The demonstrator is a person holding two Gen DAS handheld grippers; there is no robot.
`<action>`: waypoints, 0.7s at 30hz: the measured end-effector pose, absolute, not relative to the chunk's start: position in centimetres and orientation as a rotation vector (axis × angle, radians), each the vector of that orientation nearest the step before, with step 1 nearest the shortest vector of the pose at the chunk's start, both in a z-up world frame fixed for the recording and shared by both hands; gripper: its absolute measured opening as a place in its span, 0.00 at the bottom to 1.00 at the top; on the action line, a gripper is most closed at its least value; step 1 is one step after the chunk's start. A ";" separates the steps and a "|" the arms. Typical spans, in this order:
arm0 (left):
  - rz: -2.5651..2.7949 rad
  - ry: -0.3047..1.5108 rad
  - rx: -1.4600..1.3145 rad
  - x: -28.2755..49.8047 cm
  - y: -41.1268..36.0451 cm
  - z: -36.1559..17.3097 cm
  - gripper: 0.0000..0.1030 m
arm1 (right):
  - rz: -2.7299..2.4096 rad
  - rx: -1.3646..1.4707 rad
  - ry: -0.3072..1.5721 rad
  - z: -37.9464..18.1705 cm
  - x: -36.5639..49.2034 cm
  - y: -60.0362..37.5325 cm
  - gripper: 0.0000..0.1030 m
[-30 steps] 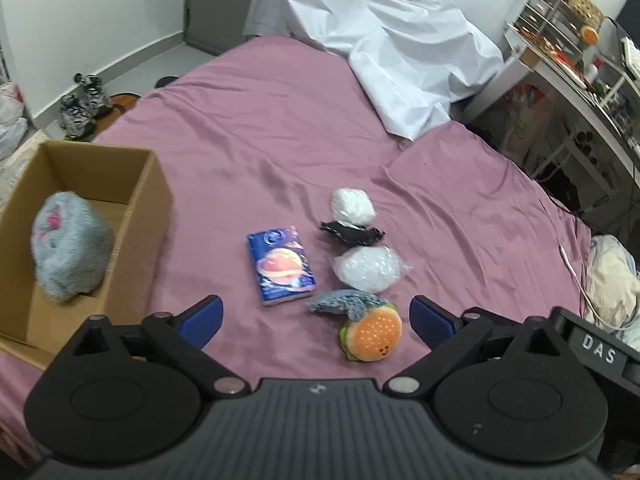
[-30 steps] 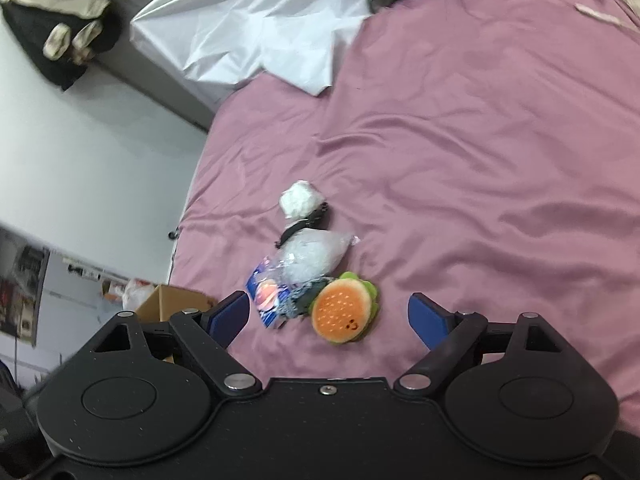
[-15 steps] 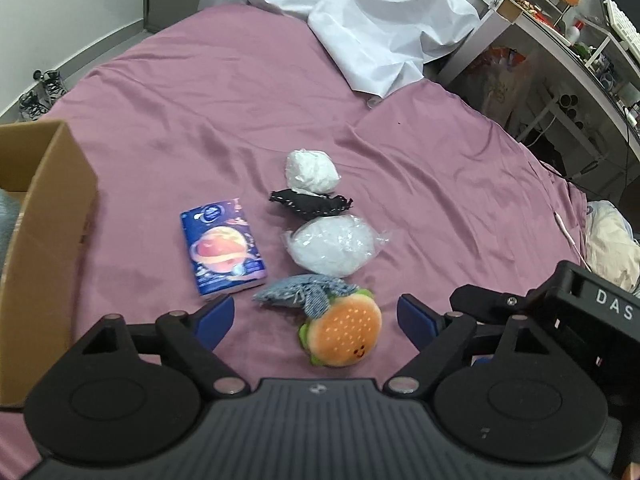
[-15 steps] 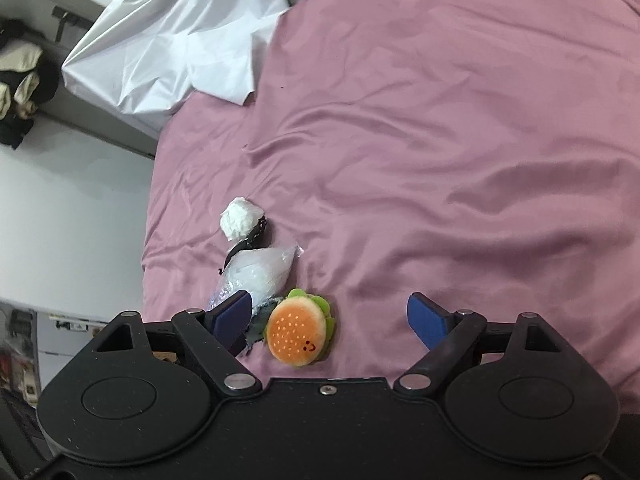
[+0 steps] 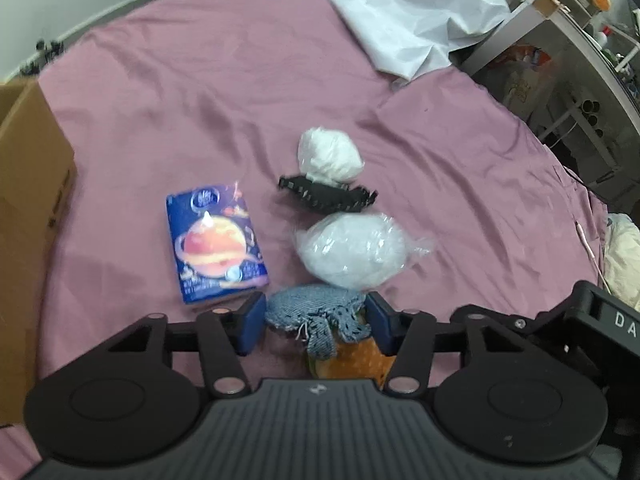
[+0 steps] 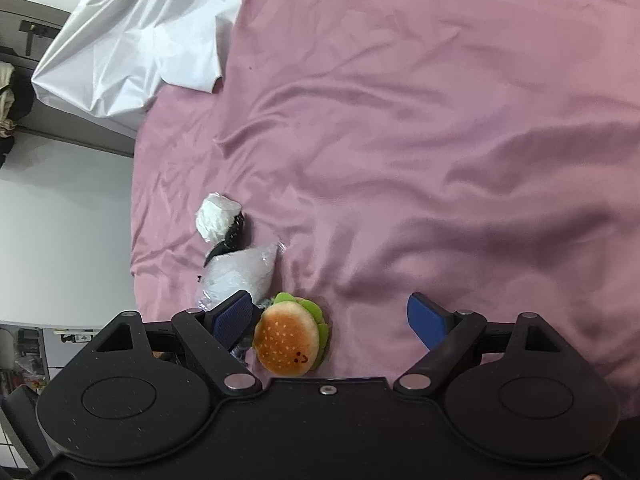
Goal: Organize soft objects
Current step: 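Grasp the grey knit fabric with left gripper while right gripper grasps the burger plush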
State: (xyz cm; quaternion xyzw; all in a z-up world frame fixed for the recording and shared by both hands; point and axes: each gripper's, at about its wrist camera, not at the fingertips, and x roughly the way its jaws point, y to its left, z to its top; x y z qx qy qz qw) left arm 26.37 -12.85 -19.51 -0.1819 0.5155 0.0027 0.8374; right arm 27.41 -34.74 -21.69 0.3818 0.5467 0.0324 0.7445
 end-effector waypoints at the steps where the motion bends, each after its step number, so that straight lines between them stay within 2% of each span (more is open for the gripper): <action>1: 0.003 1.092 -0.387 26.3 -12.8 -19.7 0.48 | 0.071 0.834 1.202 -21.8 27.5 -34.6 0.82; 7: 0.004 1.074 -0.385 25.9 -12.5 -19.2 0.39 | 0.107 0.842 1.213 -22.2 27.9 -34.1 0.82; 13: 0.020 1.048 -0.396 24.9 -11.5 -17.8 0.39 | 0.148 0.838 1.212 -22.1 28.4 -33.5 0.82; 21: 0.080 1.003 -0.415 23.7 -9.2 -15.8 0.39 | 0.168 0.639 1.212 -21.4 29.0 -30.1 0.82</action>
